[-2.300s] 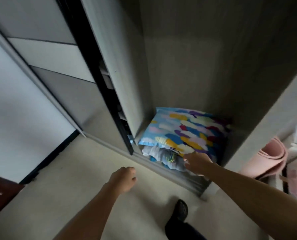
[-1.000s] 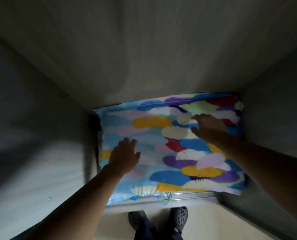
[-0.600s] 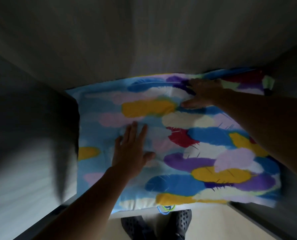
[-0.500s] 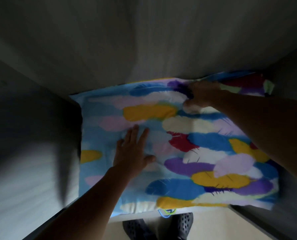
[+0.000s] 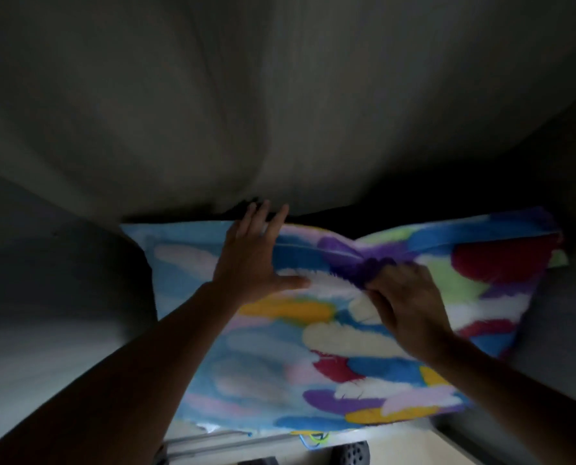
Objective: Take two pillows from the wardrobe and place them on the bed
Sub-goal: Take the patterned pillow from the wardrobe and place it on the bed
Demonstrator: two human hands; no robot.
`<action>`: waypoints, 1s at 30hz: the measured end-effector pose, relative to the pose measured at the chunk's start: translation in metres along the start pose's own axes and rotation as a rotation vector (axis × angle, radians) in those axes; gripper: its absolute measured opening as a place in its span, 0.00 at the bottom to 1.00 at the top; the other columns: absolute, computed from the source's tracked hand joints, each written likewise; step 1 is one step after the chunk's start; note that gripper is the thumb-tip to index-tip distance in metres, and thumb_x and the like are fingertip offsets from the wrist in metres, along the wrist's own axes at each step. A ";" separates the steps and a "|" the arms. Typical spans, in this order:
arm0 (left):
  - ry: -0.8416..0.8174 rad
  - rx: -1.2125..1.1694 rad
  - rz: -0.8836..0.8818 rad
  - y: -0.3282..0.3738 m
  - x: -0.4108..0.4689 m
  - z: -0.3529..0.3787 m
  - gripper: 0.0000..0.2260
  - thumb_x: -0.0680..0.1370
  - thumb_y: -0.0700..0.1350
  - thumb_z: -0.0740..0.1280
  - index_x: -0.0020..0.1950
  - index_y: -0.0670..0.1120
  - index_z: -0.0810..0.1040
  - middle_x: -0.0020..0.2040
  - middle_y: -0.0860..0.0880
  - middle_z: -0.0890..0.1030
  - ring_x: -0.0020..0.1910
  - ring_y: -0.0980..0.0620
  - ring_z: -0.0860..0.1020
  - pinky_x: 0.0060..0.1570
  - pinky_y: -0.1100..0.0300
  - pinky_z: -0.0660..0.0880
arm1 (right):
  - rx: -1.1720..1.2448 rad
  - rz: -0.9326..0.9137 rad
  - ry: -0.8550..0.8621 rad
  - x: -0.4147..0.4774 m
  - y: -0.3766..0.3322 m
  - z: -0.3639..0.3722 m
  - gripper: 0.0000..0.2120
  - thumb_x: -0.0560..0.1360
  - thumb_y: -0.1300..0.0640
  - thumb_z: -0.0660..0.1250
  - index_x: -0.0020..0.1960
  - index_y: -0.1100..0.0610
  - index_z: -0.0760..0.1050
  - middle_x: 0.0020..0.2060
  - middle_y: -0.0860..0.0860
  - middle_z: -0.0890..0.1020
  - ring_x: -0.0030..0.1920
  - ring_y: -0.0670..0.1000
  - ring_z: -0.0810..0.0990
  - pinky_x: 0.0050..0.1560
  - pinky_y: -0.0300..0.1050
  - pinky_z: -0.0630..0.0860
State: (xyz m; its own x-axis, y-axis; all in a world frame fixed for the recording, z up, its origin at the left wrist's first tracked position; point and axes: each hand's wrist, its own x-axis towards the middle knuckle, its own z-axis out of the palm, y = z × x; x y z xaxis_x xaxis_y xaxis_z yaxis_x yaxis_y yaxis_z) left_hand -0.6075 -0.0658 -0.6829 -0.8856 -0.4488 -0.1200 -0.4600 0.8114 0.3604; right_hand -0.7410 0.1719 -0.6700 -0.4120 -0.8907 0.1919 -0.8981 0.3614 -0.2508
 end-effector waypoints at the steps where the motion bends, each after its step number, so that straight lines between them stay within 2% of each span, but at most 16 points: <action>1: -0.031 0.008 0.031 0.007 0.006 -0.005 0.54 0.56 0.77 0.62 0.77 0.53 0.52 0.76 0.45 0.61 0.76 0.44 0.57 0.71 0.47 0.57 | 0.024 -0.019 0.022 -0.013 -0.005 -0.005 0.10 0.77 0.57 0.59 0.44 0.56 0.79 0.37 0.54 0.78 0.38 0.59 0.73 0.42 0.51 0.66; 3: -0.172 0.057 0.076 0.022 0.009 -0.009 0.51 0.56 0.78 0.57 0.74 0.54 0.61 0.69 0.44 0.73 0.71 0.45 0.67 0.69 0.50 0.62 | 0.067 -0.035 0.026 -0.040 -0.008 -0.010 0.09 0.77 0.58 0.60 0.42 0.55 0.78 0.34 0.53 0.77 0.36 0.58 0.72 0.42 0.50 0.66; 5: -0.322 0.088 0.102 0.036 0.001 -0.003 0.36 0.65 0.73 0.59 0.63 0.49 0.75 0.59 0.42 0.81 0.61 0.43 0.76 0.59 0.52 0.70 | 0.058 -0.016 -0.005 -0.066 -0.004 -0.010 0.10 0.77 0.56 0.60 0.42 0.55 0.78 0.34 0.52 0.78 0.36 0.58 0.74 0.42 0.50 0.66; 6: -0.329 0.082 0.120 0.045 -0.008 0.003 0.27 0.71 0.67 0.61 0.57 0.46 0.78 0.55 0.41 0.82 0.57 0.41 0.78 0.54 0.52 0.73 | 0.035 -0.005 -0.022 -0.077 -0.002 -0.009 0.12 0.78 0.55 0.59 0.41 0.56 0.79 0.35 0.52 0.78 0.37 0.59 0.75 0.42 0.50 0.66; 8: -0.240 0.076 0.159 0.061 -0.028 0.013 0.15 0.76 0.52 0.61 0.48 0.43 0.80 0.48 0.40 0.83 0.49 0.39 0.81 0.45 0.51 0.74 | -0.004 0.028 -0.038 -0.091 0.002 -0.010 0.14 0.78 0.53 0.59 0.39 0.56 0.79 0.37 0.53 0.78 0.39 0.60 0.76 0.43 0.51 0.67; 11: -0.023 0.077 0.214 0.076 -0.060 0.020 0.04 0.68 0.43 0.65 0.37 0.45 0.78 0.33 0.44 0.82 0.32 0.42 0.81 0.31 0.56 0.74 | -0.036 0.086 0.008 -0.090 0.001 -0.022 0.10 0.74 0.51 0.63 0.41 0.55 0.78 0.52 0.56 0.78 0.52 0.62 0.77 0.50 0.51 0.67; 12: 0.031 0.085 0.217 0.078 -0.071 0.021 0.03 0.68 0.44 0.65 0.36 0.46 0.77 0.31 0.45 0.80 0.29 0.43 0.79 0.30 0.57 0.73 | -0.059 0.096 0.023 -0.087 0.001 -0.028 0.10 0.73 0.49 0.64 0.46 0.54 0.77 0.59 0.58 0.76 0.59 0.62 0.74 0.54 0.53 0.67; 14: 0.084 0.101 0.198 0.081 -0.093 0.021 0.06 0.71 0.46 0.62 0.36 0.47 0.75 0.31 0.47 0.78 0.30 0.44 0.78 0.31 0.58 0.73 | -0.107 0.130 -0.021 -0.076 0.003 -0.039 0.25 0.70 0.41 0.65 0.61 0.54 0.72 0.69 0.61 0.69 0.70 0.61 0.66 0.64 0.59 0.63; 16: 0.100 0.114 0.178 0.085 -0.116 0.019 0.07 0.72 0.47 0.59 0.36 0.48 0.74 0.32 0.48 0.78 0.32 0.44 0.77 0.33 0.57 0.72 | -0.146 0.146 -0.125 -0.069 0.007 -0.046 0.39 0.65 0.34 0.63 0.70 0.53 0.66 0.70 0.60 0.69 0.71 0.59 0.66 0.67 0.62 0.60; 17: 0.096 0.121 0.164 0.087 -0.129 0.019 0.07 0.72 0.47 0.59 0.37 0.48 0.74 0.33 0.48 0.78 0.32 0.44 0.77 0.34 0.56 0.71 | -0.168 0.126 -0.199 -0.069 0.007 -0.046 0.40 0.63 0.32 0.62 0.69 0.53 0.67 0.65 0.58 0.74 0.66 0.59 0.72 0.67 0.62 0.62; 19: 0.068 0.132 0.129 0.092 -0.153 0.017 0.08 0.72 0.48 0.59 0.38 0.48 0.75 0.34 0.47 0.78 0.33 0.44 0.77 0.37 0.52 0.65 | -0.194 0.059 -0.333 -0.077 0.004 -0.046 0.32 0.64 0.33 0.60 0.59 0.53 0.76 0.49 0.56 0.82 0.51 0.59 0.80 0.58 0.58 0.71; 21: 0.033 0.149 0.098 0.095 -0.177 0.018 0.09 0.72 0.48 0.58 0.37 0.48 0.75 0.34 0.48 0.78 0.33 0.43 0.78 0.37 0.54 0.61 | -0.180 0.008 -0.415 -0.093 -0.003 -0.047 0.23 0.66 0.37 0.61 0.48 0.54 0.78 0.41 0.54 0.81 0.43 0.59 0.80 0.46 0.52 0.75; 23: -0.034 0.167 0.057 0.092 -0.201 0.021 0.10 0.73 0.51 0.58 0.37 0.48 0.74 0.33 0.47 0.78 0.33 0.43 0.78 0.38 0.54 0.63 | -0.193 -0.049 -0.434 -0.114 -0.016 -0.049 0.16 0.64 0.43 0.67 0.42 0.54 0.76 0.36 0.53 0.80 0.39 0.58 0.80 0.39 0.49 0.75; 26: -0.155 0.190 -0.018 0.079 -0.233 0.026 0.15 0.73 0.57 0.58 0.38 0.48 0.76 0.33 0.47 0.79 0.34 0.43 0.79 0.36 0.55 0.74 | -0.196 -0.097 -0.406 -0.145 -0.039 -0.049 0.16 0.56 0.50 0.77 0.39 0.54 0.77 0.33 0.51 0.80 0.35 0.56 0.80 0.34 0.45 0.75; 28: -0.213 0.241 0.006 0.072 -0.249 0.030 0.16 0.73 0.57 0.58 0.40 0.48 0.78 0.35 0.47 0.80 0.37 0.43 0.79 0.39 0.54 0.77 | -0.192 -0.093 -0.350 -0.163 -0.049 -0.048 0.13 0.57 0.52 0.75 0.39 0.54 0.77 0.32 0.51 0.80 0.34 0.55 0.80 0.34 0.45 0.75; 30: -0.214 0.317 0.057 0.071 -0.262 0.029 0.14 0.73 0.52 0.56 0.41 0.47 0.79 0.35 0.46 0.80 0.37 0.43 0.79 0.39 0.53 0.77 | -0.170 -0.082 -0.292 -0.180 -0.060 -0.048 0.09 0.62 0.52 0.67 0.40 0.54 0.76 0.32 0.51 0.80 0.33 0.56 0.80 0.35 0.45 0.75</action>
State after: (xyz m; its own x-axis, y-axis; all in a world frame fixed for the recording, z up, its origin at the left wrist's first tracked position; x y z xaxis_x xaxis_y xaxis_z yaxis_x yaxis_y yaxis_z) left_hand -0.4097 0.1206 -0.6530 -0.8883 -0.3384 -0.3105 -0.3771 0.9233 0.0726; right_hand -0.6203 0.3235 -0.6444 -0.2977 -0.9512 -0.0809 -0.9494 0.3039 -0.0798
